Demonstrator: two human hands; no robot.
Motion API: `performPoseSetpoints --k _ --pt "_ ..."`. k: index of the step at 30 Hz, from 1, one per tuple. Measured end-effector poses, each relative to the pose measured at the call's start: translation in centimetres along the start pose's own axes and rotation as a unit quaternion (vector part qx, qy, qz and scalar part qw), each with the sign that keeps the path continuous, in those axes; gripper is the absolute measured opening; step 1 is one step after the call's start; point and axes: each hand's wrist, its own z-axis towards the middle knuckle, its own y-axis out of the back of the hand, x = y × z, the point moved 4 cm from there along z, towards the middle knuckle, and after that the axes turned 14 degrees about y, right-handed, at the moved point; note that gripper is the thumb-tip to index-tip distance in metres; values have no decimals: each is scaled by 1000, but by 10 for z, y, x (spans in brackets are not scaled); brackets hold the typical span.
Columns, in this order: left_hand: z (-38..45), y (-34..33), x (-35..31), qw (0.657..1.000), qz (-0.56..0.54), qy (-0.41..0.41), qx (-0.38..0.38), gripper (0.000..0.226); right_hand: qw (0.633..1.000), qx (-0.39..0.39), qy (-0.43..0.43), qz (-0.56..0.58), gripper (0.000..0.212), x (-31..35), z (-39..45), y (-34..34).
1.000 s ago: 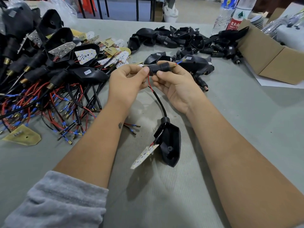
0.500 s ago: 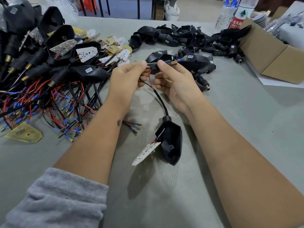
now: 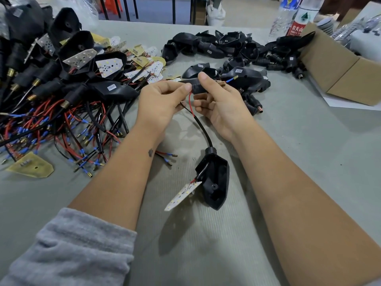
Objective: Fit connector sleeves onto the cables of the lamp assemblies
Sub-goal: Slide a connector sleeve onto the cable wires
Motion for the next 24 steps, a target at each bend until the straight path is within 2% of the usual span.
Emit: performPoseSetpoints --k 4,8,11,16,21,24 --pt "-1 -4 0 999 6 21 27 10 1000 -6 -1 22 22 1 0 1" --pt "-1 -5 0 999 11 26 16 7 999 -34 -8 35 28 1 1 4" --pt "-2 -5 0 1000 10 16 9 10 1000 -14 0 5 29 0 2 2" --pt "-2 -3 -1 1000 0 15 -4 12 1000 13 -11 1 43 1 2 -2" --pt "-2 -2 -1 1000 19 9 -6 10 999 15 21 38 15 5 -1 -1" --pt "-3 -3 -3 1000 16 9 2 8 998 -7 35 60 14 6 1 1"
